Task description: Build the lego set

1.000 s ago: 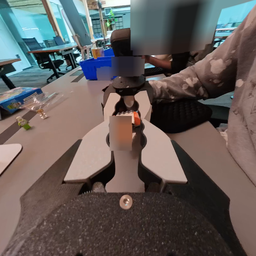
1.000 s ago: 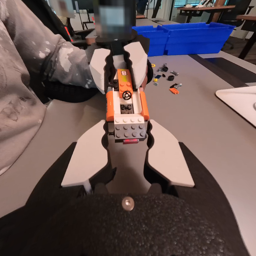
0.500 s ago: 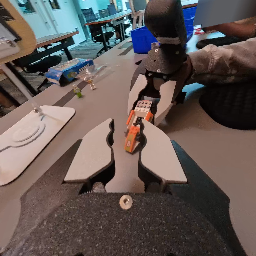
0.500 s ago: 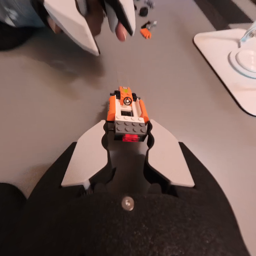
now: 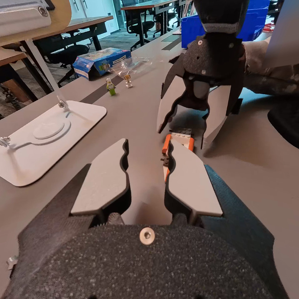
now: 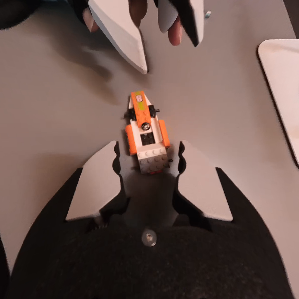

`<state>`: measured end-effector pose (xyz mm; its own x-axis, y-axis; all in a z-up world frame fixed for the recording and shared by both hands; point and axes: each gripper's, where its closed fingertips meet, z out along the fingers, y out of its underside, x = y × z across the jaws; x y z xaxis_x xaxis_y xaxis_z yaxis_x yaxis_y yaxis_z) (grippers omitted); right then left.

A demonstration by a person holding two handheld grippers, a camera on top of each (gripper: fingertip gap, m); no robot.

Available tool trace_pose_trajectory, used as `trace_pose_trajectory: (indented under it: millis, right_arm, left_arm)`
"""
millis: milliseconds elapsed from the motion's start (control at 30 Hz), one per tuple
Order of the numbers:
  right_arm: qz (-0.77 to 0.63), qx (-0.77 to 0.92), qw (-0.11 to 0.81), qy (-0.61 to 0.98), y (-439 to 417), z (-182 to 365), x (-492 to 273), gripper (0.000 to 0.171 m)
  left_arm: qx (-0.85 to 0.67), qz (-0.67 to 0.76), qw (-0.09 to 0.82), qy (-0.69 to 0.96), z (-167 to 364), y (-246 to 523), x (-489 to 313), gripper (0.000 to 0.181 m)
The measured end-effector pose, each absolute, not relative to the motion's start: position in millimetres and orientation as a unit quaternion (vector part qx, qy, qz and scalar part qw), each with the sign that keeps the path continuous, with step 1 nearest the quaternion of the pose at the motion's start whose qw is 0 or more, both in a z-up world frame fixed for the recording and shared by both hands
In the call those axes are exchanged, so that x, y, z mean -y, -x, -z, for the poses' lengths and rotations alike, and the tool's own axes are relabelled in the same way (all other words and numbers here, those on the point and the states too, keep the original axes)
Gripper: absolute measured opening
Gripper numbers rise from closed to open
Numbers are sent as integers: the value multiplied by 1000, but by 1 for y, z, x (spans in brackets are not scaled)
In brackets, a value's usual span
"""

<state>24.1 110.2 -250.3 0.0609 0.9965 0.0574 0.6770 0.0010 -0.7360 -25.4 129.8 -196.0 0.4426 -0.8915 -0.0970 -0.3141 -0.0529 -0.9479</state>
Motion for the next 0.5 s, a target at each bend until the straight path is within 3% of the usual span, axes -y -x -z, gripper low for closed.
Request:
trace_pose_trajectory:
  millis: [300, 500]
  right_arm:
    - [-283, 601, 331, 670, -47, 237, -105, 65]
    - [-253, 606, 302, 691, -42, 255, -108, 50]
  left_arm:
    - [-484, 199, 529, 668, 196, 40, -131, 38]
    - [-493, 163, 548, 655, 192, 44, -136, 28]
